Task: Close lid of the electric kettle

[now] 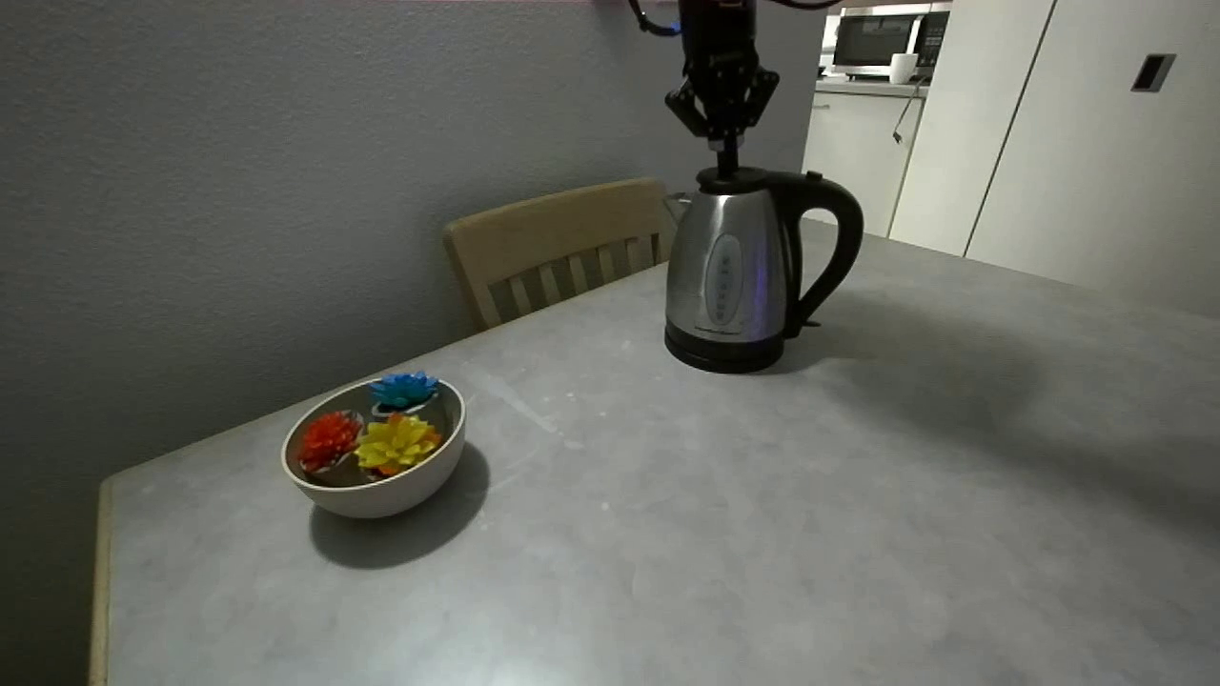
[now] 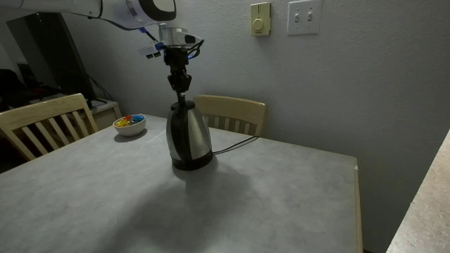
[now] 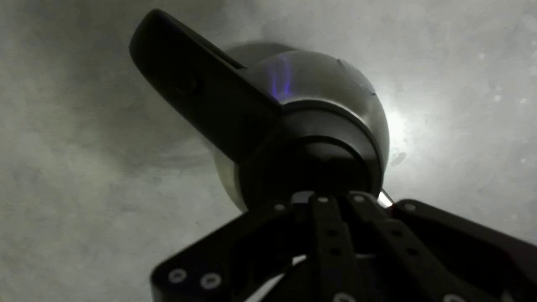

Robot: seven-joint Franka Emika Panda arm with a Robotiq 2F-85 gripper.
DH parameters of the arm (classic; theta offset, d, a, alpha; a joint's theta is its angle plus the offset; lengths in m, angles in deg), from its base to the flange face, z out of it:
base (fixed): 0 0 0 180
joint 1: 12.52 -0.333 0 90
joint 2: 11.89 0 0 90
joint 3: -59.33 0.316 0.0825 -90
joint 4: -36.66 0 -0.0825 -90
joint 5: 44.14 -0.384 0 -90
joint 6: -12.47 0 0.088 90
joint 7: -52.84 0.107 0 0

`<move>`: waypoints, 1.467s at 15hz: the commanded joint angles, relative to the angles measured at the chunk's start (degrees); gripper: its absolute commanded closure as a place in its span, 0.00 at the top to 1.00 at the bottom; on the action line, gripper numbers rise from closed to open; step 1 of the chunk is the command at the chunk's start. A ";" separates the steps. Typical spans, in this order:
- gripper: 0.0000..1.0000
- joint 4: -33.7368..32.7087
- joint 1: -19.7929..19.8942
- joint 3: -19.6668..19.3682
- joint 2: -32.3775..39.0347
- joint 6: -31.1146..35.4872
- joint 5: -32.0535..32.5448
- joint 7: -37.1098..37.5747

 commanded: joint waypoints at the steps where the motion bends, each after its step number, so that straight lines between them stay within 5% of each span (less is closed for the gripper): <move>1: 0.00 -0.36 1.01 1.48 0.52 1.67 -2.06 -1.10; 6: 0.00 -2.10 1.53 1.18 3.23 4.40 -2.76 -0.29; 14: 0.00 -5.81 2.94 1.68 7.00 0.06 -5.55 1.32; 22: 0.00 -4.94 -0.27 0.23 2.84 7.12 -3.13 4.51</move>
